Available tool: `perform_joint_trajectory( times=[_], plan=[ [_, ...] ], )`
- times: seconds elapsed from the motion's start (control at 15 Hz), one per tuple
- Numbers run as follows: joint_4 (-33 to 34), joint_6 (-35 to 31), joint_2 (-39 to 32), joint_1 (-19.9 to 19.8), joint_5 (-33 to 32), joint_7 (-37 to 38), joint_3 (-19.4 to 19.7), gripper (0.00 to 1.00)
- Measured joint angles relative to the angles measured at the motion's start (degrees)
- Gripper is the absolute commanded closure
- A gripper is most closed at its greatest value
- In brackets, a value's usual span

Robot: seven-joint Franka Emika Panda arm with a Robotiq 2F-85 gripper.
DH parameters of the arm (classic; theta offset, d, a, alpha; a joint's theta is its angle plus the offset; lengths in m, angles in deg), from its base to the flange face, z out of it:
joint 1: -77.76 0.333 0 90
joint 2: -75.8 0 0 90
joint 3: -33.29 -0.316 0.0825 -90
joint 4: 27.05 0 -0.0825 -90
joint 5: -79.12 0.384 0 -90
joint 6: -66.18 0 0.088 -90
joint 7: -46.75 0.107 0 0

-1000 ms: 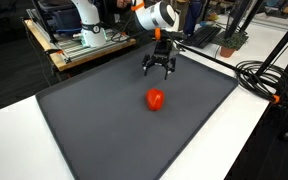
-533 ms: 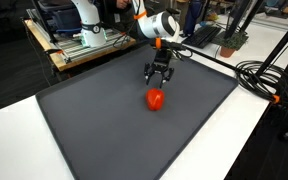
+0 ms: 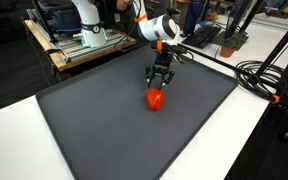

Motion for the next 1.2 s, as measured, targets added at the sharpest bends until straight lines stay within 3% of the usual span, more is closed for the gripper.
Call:
perform_joint_trajectory(
  times=[0.07,0.2,0.27,0.6,1.2],
  plan=[
    [0.20,-0.01,-0.04,-0.01,-0.15,-0.26,0.12,0.64],
    [0.51,-0.04,-0.10,-0.03,-0.75,-0.58,0.39,0.63],
    [0.56,-0.06,-0.11,-0.05,-1.16,-0.78,0.54,0.69],
    [0.58,-0.34,-0.26,-0.29,-2.16,-1.65,1.12,0.59],
    [0.58,-3.62,-1.39,-0.36,-3.91,-3.43,1.27,0.87]
  ],
)
